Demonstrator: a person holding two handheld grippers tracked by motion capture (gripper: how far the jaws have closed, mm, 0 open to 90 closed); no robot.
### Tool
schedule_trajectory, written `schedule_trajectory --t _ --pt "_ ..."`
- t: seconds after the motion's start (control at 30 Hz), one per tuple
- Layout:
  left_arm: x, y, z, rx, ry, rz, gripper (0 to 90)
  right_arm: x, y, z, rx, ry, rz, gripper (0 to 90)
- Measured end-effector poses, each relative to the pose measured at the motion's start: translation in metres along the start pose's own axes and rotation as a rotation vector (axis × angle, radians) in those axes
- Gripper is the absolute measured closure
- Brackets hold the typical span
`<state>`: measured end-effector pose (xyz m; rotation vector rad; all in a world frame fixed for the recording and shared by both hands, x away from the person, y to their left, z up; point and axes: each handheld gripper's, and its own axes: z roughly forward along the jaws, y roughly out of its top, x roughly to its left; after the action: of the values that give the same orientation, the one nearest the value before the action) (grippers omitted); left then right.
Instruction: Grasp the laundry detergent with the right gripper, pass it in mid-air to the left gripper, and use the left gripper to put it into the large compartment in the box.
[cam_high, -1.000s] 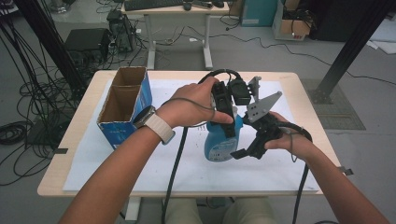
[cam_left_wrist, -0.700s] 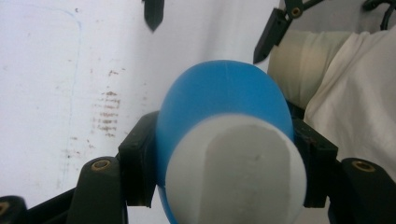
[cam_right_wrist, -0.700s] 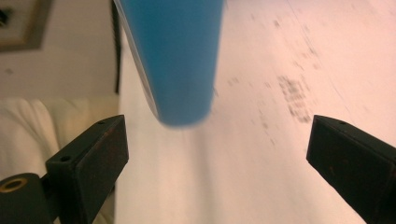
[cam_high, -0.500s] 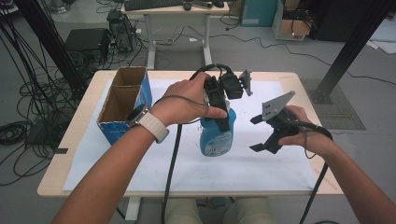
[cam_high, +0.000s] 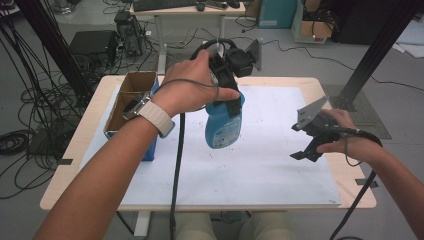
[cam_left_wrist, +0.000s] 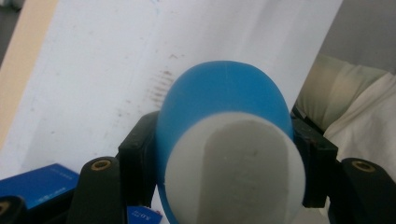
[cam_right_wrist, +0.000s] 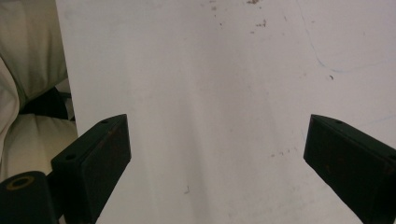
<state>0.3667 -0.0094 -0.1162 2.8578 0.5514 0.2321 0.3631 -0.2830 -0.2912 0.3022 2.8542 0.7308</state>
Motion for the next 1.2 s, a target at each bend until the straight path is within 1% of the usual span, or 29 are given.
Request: schedule_trajectory --t 0.03,0.07,0.1,0.17,0.23,0.27,0.33,0.4,0.5,0.53,0.57,0.6,0.63,0.7,0.77,0.9,0.97,1.03,1.13,1.2 --pt "0.001 0.000 -0.003 0.002 -0.004 -0.030 37.5 0.000 -0.002 -0.001 0.003 -0.005 0.001 7.4" --pt "0.003 0.000 -0.005 0.005 -0.001 -0.024 37.5 -0.001 -0.004 -0.003 0.006 -0.009 0.002 7.4" --pt "0.004 0.000 -0.007 0.011 0.002 -0.032 37.5 -0.001 -0.006 -0.004 0.010 -0.010 0.005 7.4" --pt "0.006 0.000 -0.013 0.020 0.003 -0.058 37.5 -0.001 -0.010 -0.006 0.023 -0.011 0.014 7.7" --pt "0.009 -0.001 -0.019 0.026 0.012 -0.079 37.5 -0.003 -0.013 -0.007 0.036 -0.015 0.012 7.8" --pt "0.010 -0.001 -0.022 0.030 0.012 -0.099 37.5 -0.004 -0.016 -0.008 0.043 -0.019 0.013 7.8" --pt "0.012 -0.002 -0.028 0.032 0.018 -0.123 37.5 -0.006 -0.019 -0.011 0.063 -0.020 -0.015 7.9" --pt "0.016 -0.003 -0.035 0.034 0.028 -0.150 37.5 -0.007 -0.021 -0.013 0.071 -0.023 -0.011 8.1" --pt "0.020 -0.004 -0.047 0.031 0.049 -0.188 37.5 -0.008 -0.023 -0.016 0.078 -0.028 -0.010 8.2" --pt "0.021 -0.005 -0.051 0.022 0.056 -0.209 37.5 -0.009 -0.024 -0.016 0.078 -0.029 -0.009 8.2" --pt "0.022 -0.006 -0.055 0.025 0.062 -0.225 37.5 -0.009 -0.024 -0.017 0.079 -0.029 -0.010 8.2" --pt "0.025 -0.007 -0.060 0.026 0.069 -0.239 37.5 -0.009 -0.025 -0.017 0.083 -0.029 -0.008 8.4" --pt "0.027 -0.008 -0.062 0.028 0.071 -0.243 37.5 -0.010 -0.025 -0.018 0.085 -0.029 -0.011 8.4" --pt "0.032 -0.011 -0.070 0.028 0.080 -0.272 37.5 -0.010 -0.025 -0.019 0.087 -0.031 -0.012 8.4" --pt "0.036 -0.013 -0.075 0.025 0.090 -0.306 37.5 -0.011 -0.026 -0.020 0.090 -0.032 -0.010 8.4" --pt "0.044 -0.018 -0.084 0.035 0.099 -0.345 37.5 -0.012 -0.027 -0.021 0.092 -0.033 -0.005 8.4" --pt "0.049 -0.020 -0.089 0.037 0.112 -0.380 37.5 -0.012 -0.027 -0.021 0.094 -0.033 -0.006 8.4" --pt "0.053 -0.023 -0.093 0.038 0.123 -0.402 37.5 -0.013 -0.028 -0.021 0.097 -0.033 -0.005 8.4" --pt "0.058 -0.028 -0.098 0.030 0.137 -0.469 37.5 -0.014 -0.029 -0.020 0.099 -0.030 0.004 8.4" --pt "0.062 -0.032 -0.101 0.028 0.145 -0.493 37.5 -0.014 -0.030 -0.019 0.099 -0.026 0.005 8.4"
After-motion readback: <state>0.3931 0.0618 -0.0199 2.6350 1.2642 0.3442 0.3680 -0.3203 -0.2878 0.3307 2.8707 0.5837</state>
